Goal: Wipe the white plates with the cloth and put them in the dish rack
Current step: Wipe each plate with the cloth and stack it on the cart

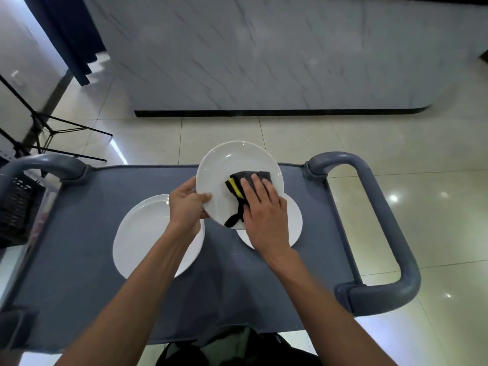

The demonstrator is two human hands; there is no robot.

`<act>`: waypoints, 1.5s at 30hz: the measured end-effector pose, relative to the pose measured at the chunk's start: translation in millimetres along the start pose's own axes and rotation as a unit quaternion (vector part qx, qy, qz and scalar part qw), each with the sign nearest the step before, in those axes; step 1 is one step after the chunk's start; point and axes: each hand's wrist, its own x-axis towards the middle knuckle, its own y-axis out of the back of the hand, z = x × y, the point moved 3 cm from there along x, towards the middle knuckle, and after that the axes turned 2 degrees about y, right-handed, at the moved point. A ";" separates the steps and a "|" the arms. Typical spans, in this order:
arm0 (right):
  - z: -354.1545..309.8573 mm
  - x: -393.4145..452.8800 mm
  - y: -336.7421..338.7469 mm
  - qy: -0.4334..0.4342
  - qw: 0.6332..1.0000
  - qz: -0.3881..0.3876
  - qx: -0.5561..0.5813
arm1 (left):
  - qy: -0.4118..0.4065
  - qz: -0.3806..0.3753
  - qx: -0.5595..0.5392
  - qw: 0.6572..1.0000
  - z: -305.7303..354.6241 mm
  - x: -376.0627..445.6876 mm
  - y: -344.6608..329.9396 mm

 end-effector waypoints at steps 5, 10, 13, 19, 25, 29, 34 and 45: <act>-4.8 -10.6 0.3 0.027 0.999 0.004 0.041 | -0.011 0.004 -0.002 1.000 0.2 4.2 -16.6; 14.2 -19.1 -2.4 0.089 0.995 0.022 0.035 | -0.022 0.007 -0.013 1.000 1.7 5.4 -23.2; 39.0 -12.9 -2.3 0.075 0.996 0.043 0.009 | -0.028 0.002 -0.001 1.000 2.1 4.8 -27.2; 79.4 14.6 8.1 0.053 0.997 0.049 -0.030 | -0.022 0.000 0.014 1.000 0.4 6.0 -35.7; 96.6 41.9 20.5 0.034 0.997 0.043 -0.048 | -0.012 -0.014 0.015 1.000 -6.6 3.4 -47.1; 98.2 58.0 27.7 0.035 0.998 0.028 -0.037 | -0.007 -0.026 0.020 0.999 -10.5 -0.7 -54.1; 85.0 69.7 33.7 0.088 0.995 0.041 -0.019 | -0.002 -0.032 0.028 0.999 -14.6 -6.8 -59.3; 52.0 52.2 32.6 0.241 0.970 -0.022 0.000 | 0.000 -0.041 0.005 0.999 -19.5 -17.1 -60.3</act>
